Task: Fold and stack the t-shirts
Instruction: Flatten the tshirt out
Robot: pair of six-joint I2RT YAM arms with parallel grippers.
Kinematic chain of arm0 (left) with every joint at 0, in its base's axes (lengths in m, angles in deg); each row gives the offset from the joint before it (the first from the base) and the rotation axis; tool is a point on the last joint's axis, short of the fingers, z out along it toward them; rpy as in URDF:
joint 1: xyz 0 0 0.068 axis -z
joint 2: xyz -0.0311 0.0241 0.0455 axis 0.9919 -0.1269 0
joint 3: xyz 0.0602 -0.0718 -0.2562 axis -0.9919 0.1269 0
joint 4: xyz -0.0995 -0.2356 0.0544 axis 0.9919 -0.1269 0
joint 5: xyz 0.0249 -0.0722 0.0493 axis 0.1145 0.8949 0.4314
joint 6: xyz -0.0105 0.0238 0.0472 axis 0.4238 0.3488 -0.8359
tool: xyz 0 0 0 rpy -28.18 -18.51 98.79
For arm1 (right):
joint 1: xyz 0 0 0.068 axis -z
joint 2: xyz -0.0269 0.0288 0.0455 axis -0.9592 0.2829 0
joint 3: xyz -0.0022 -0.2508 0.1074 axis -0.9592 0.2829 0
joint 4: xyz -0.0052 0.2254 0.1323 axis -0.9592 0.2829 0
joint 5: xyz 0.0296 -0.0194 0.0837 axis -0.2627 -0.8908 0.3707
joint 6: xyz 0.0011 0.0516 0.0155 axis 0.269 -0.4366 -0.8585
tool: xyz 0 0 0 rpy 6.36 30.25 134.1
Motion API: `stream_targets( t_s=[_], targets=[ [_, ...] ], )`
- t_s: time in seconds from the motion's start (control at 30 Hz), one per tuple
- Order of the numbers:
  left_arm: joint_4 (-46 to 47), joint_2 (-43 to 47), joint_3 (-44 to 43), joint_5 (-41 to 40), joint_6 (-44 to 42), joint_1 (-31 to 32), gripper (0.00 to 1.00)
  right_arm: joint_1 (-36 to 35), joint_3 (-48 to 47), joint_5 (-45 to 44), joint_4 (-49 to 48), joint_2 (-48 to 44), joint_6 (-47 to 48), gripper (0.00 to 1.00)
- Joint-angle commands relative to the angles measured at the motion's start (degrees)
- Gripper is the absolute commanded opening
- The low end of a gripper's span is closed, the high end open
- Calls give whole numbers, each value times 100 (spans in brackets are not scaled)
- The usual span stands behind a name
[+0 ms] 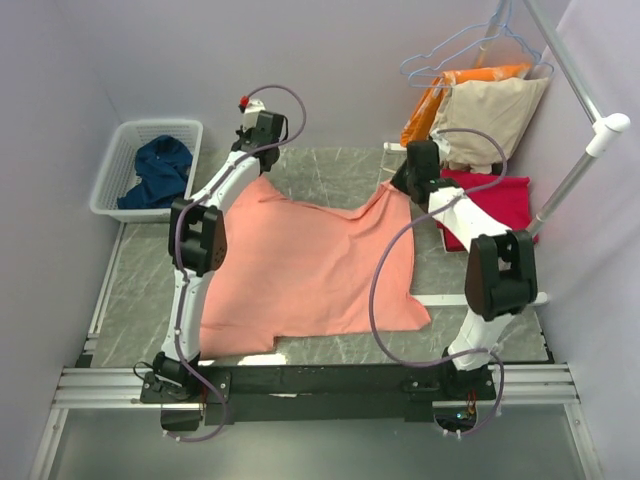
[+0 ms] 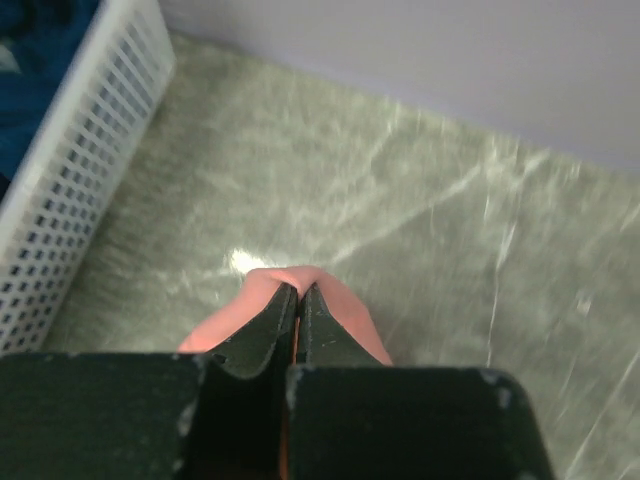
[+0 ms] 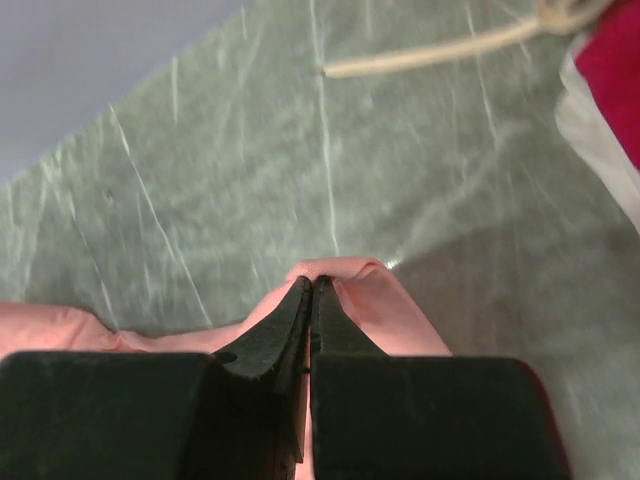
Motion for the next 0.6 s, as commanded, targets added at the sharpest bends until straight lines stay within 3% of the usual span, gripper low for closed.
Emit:
stream_targets(
  t_s=[0.0, 0.33, 0.57],
  targets=[
    [320, -63, -781, -630, 50, -80, 1, -14, -935, -400, -94, 601, -40, 0],
    [926, 7, -350, -1016, -81, -335, 1, 100, -1815, -839, 258, 1165, -144, 0],
    [1462, 95, -192, -1588, -196, -353, 1, 206, -1789, -1392, 328, 1139, -400, 0]
  ],
)
